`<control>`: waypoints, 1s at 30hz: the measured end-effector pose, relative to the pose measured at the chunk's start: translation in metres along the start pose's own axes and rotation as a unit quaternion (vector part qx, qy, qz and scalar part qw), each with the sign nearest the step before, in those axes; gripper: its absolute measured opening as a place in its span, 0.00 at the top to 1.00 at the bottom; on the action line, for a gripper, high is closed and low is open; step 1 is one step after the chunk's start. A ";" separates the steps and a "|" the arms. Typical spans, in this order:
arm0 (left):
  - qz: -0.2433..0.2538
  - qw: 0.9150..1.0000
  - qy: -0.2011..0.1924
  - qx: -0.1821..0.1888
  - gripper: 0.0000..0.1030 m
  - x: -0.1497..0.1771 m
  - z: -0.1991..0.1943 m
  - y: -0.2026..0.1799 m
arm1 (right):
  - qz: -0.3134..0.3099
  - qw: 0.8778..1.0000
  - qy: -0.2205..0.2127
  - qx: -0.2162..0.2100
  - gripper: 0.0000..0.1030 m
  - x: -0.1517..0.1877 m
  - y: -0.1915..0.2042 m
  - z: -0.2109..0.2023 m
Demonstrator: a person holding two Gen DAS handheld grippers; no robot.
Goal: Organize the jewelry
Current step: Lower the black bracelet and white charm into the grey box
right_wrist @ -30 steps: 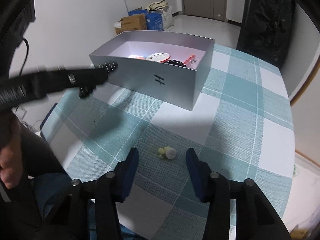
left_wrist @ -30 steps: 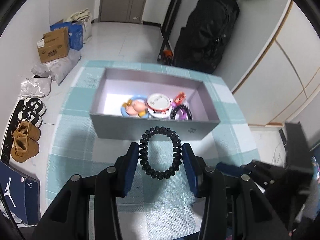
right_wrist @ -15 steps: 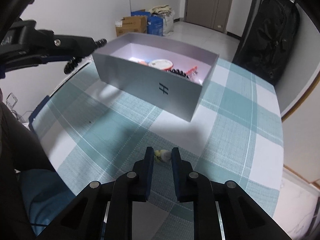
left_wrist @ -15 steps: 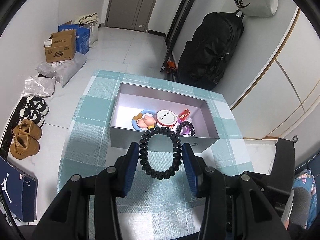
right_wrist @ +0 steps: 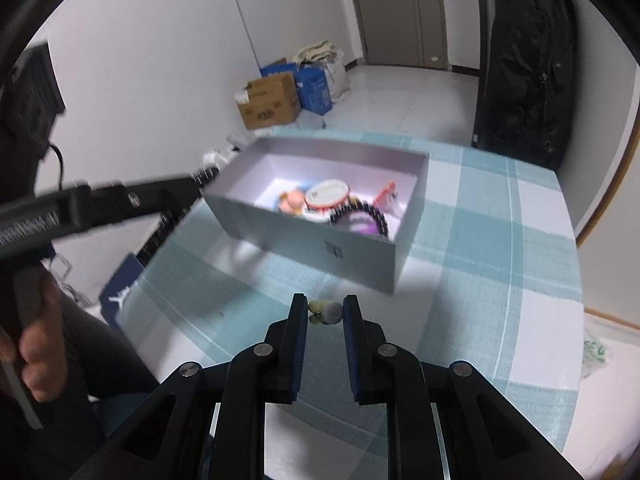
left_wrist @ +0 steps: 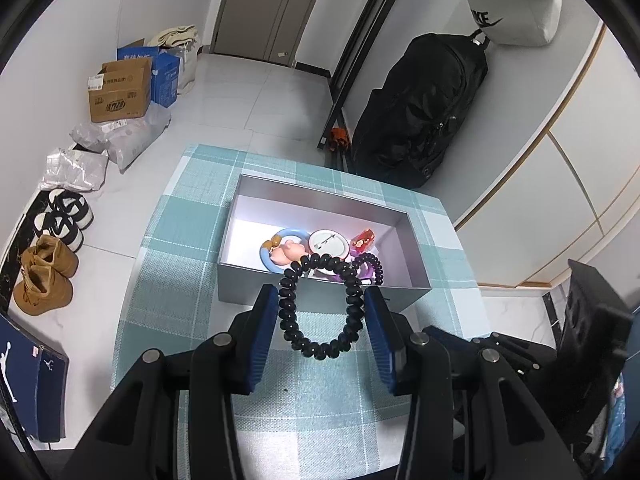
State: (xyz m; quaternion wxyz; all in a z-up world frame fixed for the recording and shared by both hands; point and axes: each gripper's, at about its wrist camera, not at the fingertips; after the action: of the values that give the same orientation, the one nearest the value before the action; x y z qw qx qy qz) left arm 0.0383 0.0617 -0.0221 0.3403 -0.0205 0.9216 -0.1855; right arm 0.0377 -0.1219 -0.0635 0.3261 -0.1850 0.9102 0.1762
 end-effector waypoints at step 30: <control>-0.024 1.000 0.016 0.009 0.63 -0.037 0.040 0.007 | 0.085 0.991 -0.051 -0.086 0.84 -0.078 -0.028 0.016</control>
State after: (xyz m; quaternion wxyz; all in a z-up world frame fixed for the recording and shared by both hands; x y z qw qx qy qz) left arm 0.0933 0.0615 -0.0298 0.3210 -0.0361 0.9245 -0.2024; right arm 0.1150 -0.1222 -0.0293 0.3386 -0.1256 0.8863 0.2900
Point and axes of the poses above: each gripper's, at about its wrist camera, not at the fingertips, and z roughly the way its jaws point, y to its left, x to its underside, and after that the axes turned 3 degrees about -y, right-handed
